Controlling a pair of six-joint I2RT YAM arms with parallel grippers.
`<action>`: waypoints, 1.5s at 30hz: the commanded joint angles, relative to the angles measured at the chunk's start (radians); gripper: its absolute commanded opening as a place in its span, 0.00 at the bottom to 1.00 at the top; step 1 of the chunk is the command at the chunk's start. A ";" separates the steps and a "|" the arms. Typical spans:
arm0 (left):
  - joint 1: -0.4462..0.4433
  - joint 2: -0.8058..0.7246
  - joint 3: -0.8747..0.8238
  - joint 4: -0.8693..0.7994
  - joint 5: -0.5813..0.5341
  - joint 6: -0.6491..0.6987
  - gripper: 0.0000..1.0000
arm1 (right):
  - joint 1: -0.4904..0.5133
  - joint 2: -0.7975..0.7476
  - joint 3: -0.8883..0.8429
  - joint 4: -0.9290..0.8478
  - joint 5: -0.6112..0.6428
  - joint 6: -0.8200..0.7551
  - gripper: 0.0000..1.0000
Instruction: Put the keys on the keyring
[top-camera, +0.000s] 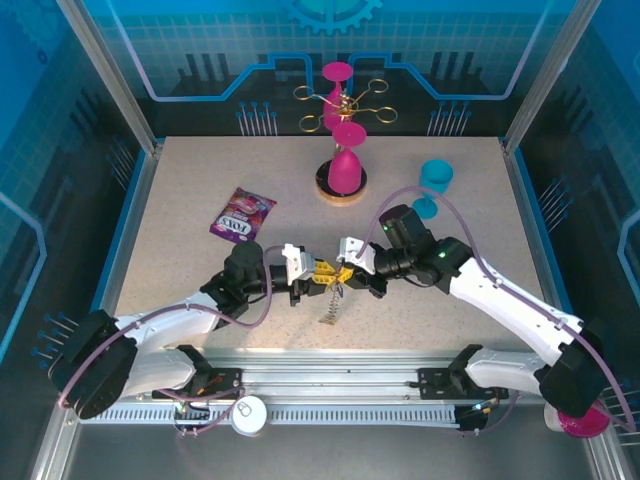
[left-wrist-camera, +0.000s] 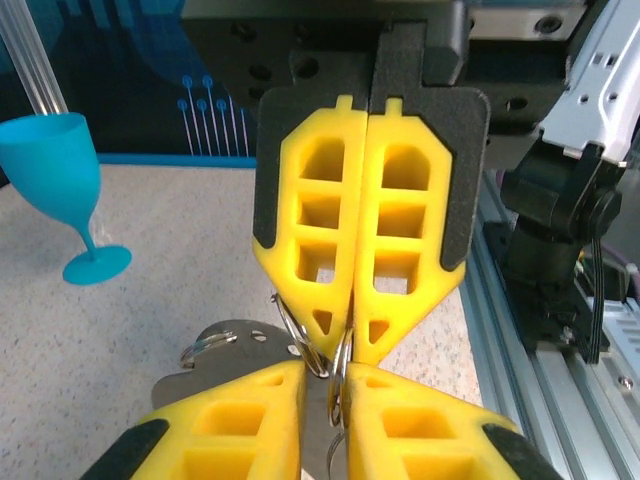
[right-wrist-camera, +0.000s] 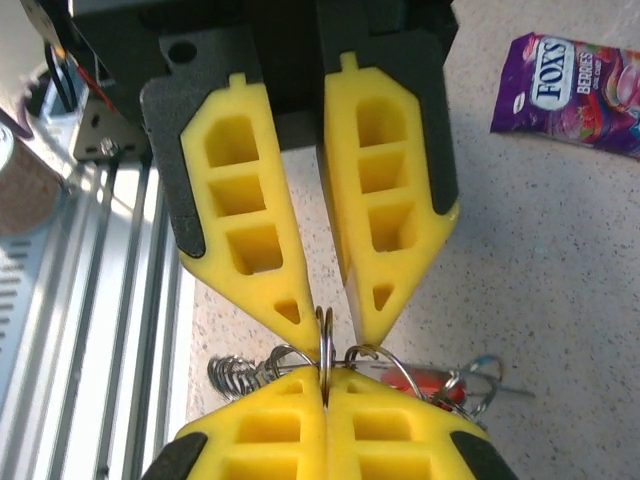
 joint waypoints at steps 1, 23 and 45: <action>-0.006 -0.028 0.077 -0.190 0.008 0.096 0.17 | 0.046 0.039 0.084 -0.134 0.095 -0.091 0.00; -0.007 -0.058 -0.007 0.075 -0.001 -0.043 0.00 | -0.015 -0.158 -0.138 0.186 0.010 0.212 0.40; -0.006 -0.021 -0.066 0.283 -0.059 -0.182 0.00 | -0.006 -0.134 -0.153 0.236 0.016 0.230 0.28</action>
